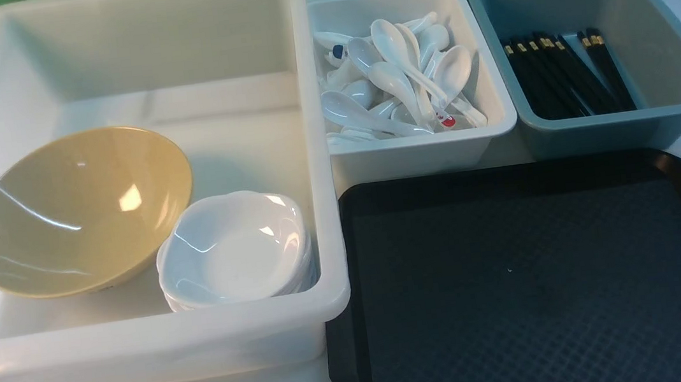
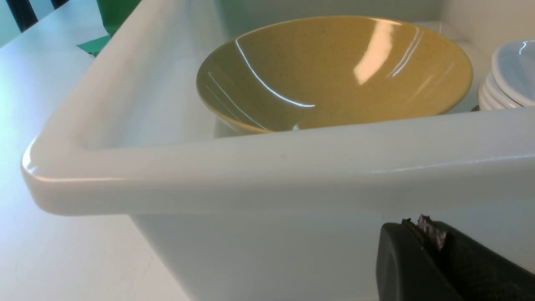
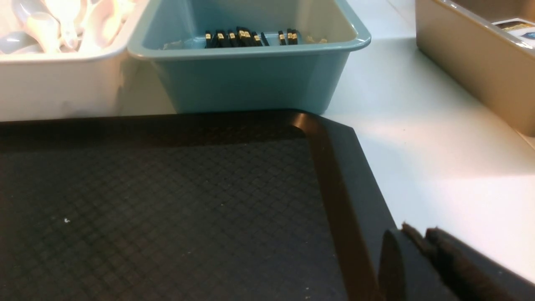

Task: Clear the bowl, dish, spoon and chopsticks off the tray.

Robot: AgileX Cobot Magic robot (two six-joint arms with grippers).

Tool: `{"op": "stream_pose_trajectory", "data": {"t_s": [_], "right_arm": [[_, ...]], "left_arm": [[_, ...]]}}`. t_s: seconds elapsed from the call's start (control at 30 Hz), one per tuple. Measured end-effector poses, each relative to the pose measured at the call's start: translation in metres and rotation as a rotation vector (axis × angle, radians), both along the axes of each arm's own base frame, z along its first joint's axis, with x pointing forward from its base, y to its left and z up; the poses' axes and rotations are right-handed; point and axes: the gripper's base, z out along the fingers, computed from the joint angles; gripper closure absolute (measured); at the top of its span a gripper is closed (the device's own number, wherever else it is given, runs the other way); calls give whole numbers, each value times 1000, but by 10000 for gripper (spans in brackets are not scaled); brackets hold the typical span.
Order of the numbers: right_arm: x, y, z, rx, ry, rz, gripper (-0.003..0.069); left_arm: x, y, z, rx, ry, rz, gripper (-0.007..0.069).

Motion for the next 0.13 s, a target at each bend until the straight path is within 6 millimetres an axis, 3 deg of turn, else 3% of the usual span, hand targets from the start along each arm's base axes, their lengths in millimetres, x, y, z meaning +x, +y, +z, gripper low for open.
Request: {"op": "stream_pose_trajectory", "data": {"t_s": [0.13], "right_arm": [[0,0,0,0,0,0,561]], "left_arm": [[0,0,0,0,0,0,636]]}}
